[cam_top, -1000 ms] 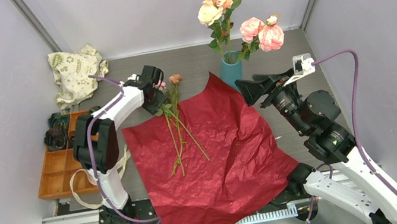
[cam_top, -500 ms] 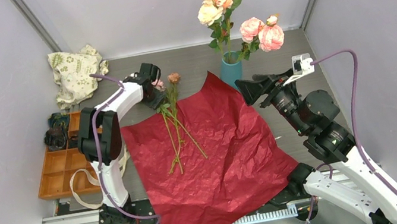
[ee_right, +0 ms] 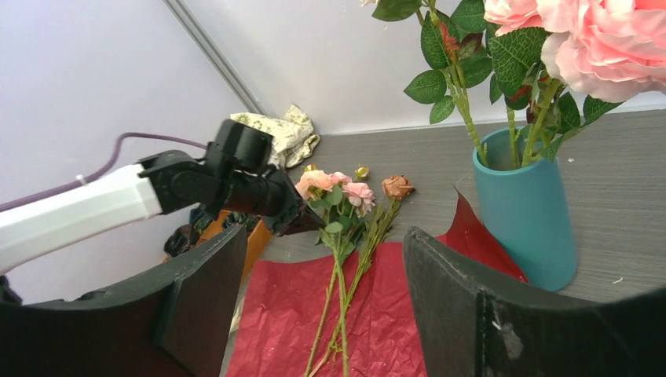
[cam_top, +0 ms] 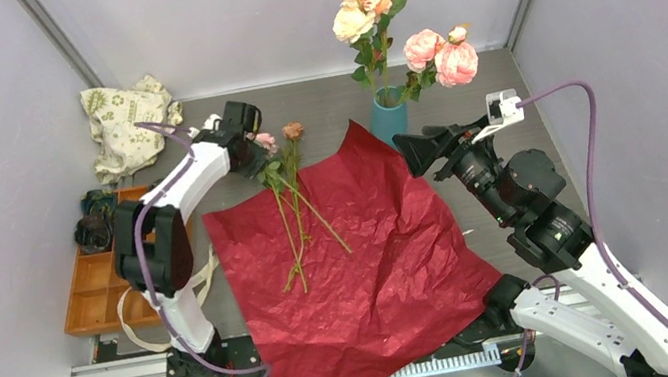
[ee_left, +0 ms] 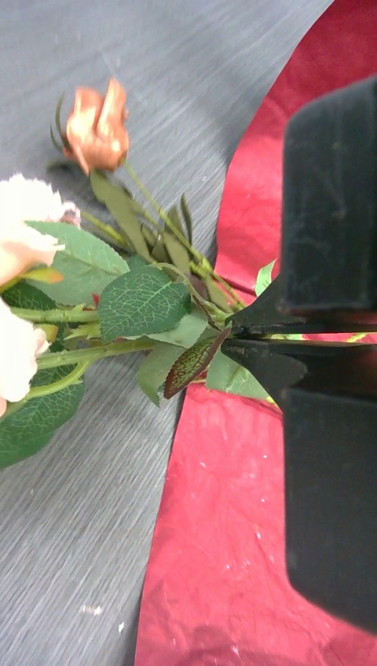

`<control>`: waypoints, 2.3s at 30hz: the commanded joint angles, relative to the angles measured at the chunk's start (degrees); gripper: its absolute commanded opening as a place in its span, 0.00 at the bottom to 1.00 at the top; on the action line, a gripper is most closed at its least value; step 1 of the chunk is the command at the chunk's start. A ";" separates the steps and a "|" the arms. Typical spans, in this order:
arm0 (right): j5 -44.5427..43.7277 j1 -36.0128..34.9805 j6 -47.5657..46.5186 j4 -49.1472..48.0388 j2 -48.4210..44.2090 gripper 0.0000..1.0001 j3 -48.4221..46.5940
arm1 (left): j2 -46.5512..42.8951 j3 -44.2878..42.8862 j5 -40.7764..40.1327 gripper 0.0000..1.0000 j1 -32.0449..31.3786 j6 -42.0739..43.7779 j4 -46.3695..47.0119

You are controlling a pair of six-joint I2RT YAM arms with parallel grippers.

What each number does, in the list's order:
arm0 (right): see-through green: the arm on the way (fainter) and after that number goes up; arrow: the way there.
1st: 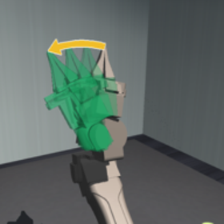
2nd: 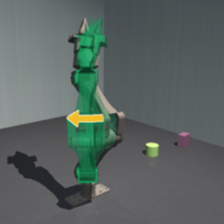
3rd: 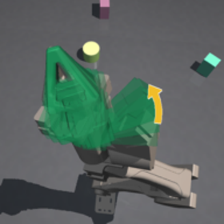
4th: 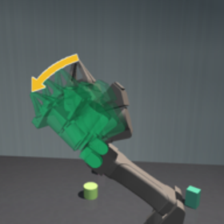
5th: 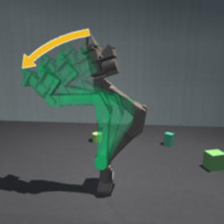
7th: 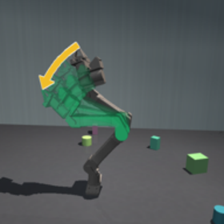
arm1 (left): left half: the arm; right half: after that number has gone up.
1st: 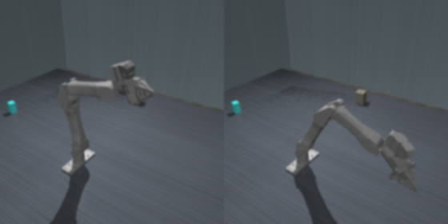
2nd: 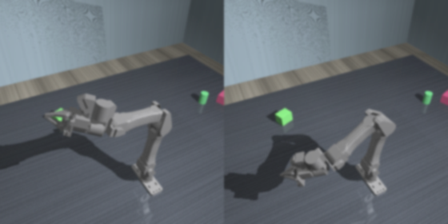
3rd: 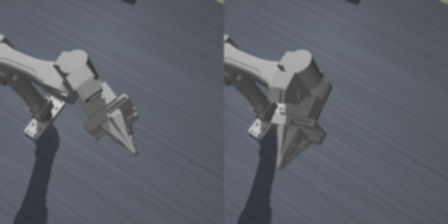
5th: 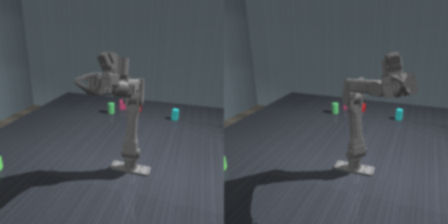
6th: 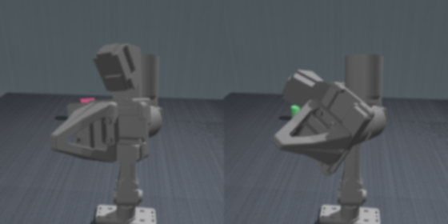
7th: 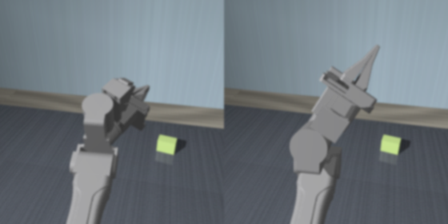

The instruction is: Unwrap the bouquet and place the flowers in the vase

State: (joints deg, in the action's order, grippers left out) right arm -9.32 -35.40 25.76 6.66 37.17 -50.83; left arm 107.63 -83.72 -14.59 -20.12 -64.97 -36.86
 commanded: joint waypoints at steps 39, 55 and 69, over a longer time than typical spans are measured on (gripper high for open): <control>-4.46 0.09 -0.04 6.01 -9.39 0.79 -3.40 | -31.49 12.71 -20.45 0.00 -30.15 27.06 24.43; 16.58 0.09 19.33 -0.32 6.24 0.78 1.17 | -36.70 24.18 -19.19 0.00 -34.48 24.50 25.84; 25.76 0.11 49.69 -43.15 17.25 0.73 17.49 | -57.63 27.54 -9.72 0.01 -35.73 28.52 24.83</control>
State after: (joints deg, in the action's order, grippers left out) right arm 13.74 -35.40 65.39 -16.25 52.73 -34.54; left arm 52.75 -56.21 -30.68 -55.51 -38.50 -14.92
